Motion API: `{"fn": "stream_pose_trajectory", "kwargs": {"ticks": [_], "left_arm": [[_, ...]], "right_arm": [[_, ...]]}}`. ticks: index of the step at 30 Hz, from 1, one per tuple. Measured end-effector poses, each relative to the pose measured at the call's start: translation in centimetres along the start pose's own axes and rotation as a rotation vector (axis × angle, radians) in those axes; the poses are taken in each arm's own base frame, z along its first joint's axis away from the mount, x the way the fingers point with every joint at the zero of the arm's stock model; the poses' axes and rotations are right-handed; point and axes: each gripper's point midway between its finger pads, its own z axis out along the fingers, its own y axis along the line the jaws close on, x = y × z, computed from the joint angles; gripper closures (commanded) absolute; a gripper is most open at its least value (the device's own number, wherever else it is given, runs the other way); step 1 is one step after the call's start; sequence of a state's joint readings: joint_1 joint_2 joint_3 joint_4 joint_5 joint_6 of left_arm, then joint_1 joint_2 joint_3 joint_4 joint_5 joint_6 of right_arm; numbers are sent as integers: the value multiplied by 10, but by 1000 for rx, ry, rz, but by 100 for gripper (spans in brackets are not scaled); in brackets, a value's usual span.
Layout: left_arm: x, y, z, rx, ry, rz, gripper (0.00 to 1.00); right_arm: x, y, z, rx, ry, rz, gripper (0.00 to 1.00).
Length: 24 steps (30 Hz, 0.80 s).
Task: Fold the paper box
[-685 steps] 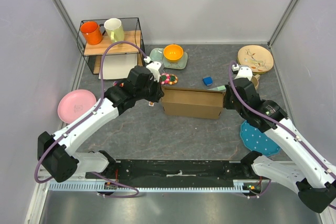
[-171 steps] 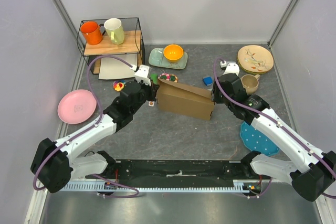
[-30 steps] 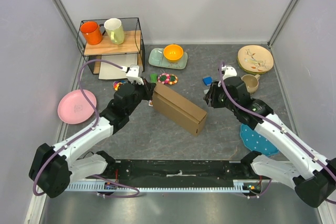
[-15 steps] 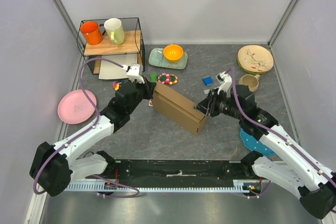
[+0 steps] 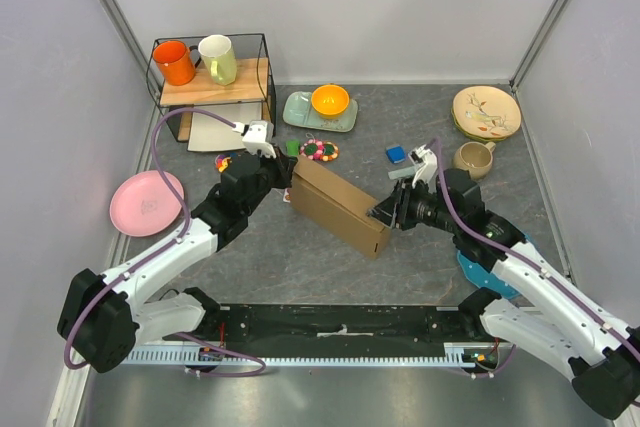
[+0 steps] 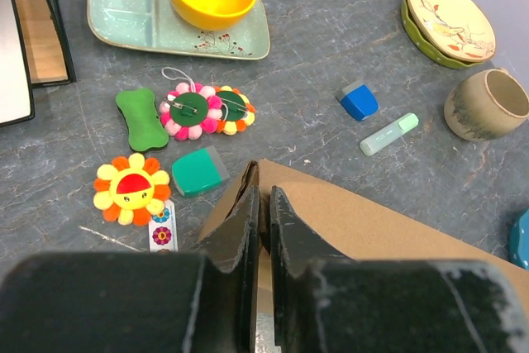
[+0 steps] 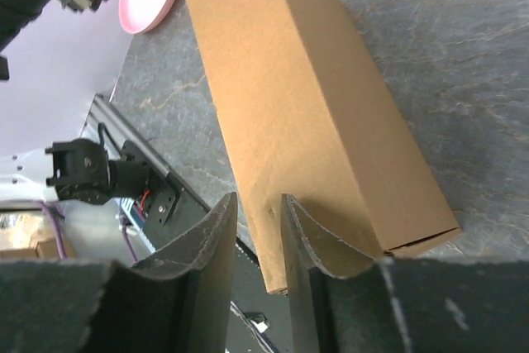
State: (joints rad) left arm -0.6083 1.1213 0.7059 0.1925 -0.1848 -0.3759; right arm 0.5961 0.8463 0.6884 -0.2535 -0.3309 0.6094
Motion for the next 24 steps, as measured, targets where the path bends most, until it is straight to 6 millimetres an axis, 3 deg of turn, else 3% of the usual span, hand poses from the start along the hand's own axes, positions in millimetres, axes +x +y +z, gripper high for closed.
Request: {"fn": "stream_pose_trajectory", "kwargs": {"ticks": [3, 6, 11, 16, 21, 24], "left_arm": [[0, 0, 0, -1, 3, 0, 88], [0, 0, 0, -2, 7, 1, 87], [0, 0, 0, -2, 11, 1, 87], [0, 0, 0, -2, 12, 1, 85], [1, 0, -1, -2, 17, 2, 83], [1, 4, -2, -20, 25, 3, 83]], "right_arm": [[-15, 3, -3, 39, -18, 0, 58], [-45, 15, 2, 53, -59, -19, 58], [-73, 34, 23, 23, -83, -44, 57], [-61, 45, 61, -42, -25, -22, 58], [-28, 39, 103, -51, 82, -6, 59], [-23, 44, 115, -80, 90, -16, 59]]}}
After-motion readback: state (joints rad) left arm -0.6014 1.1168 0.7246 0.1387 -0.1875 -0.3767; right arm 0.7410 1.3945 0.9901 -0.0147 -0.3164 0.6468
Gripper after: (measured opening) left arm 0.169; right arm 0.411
